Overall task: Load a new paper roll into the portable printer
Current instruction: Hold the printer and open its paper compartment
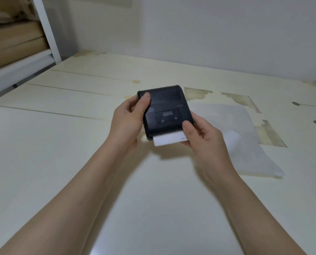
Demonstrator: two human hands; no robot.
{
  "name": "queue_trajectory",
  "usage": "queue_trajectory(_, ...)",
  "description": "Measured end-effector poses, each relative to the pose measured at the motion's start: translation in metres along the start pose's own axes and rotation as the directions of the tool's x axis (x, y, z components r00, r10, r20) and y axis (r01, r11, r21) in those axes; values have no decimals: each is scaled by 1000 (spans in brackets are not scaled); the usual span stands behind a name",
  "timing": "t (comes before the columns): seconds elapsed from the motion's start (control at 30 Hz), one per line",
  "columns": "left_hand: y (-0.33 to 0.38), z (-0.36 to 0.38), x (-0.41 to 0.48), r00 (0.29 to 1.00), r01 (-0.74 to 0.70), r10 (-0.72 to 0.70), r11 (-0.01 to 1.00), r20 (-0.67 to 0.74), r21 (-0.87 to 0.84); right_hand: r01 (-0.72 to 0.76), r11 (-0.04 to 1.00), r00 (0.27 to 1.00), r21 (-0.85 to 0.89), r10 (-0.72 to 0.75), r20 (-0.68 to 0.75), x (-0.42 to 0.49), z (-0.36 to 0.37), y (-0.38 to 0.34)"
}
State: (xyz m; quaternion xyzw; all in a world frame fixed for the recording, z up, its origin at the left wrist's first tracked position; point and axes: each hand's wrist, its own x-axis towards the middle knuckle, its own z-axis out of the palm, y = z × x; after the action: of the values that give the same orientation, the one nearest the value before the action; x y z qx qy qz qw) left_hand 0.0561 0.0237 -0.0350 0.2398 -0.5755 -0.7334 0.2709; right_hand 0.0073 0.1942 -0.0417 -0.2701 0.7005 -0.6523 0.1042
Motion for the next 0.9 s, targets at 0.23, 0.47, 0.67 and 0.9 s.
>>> queue_trajectory(0.23, -6, -12, -1, 1000, 24, -23, 979, -4, 202, -81, 944, 995, -319, 61, -73, -3, 4, 11)
queue_trajectory(0.47, -11, -17, 3, 999, 41, -45, 954, 6, 298, -7, 810, 996, -586, -45, -74, -5, 11, 12)
queue_trajectory(0.67, -5, -25, 0, 973, -221, 217, 791, 77, 570, -12, 777, 998, -630, -30, -57, -7, 10, 14)
queue_trajectory(0.9, 13, -45, -10, 852, -385, -58, 604, 520, 698, -4, 735, 1000, -678, -9, -16, -12, 0, 14)
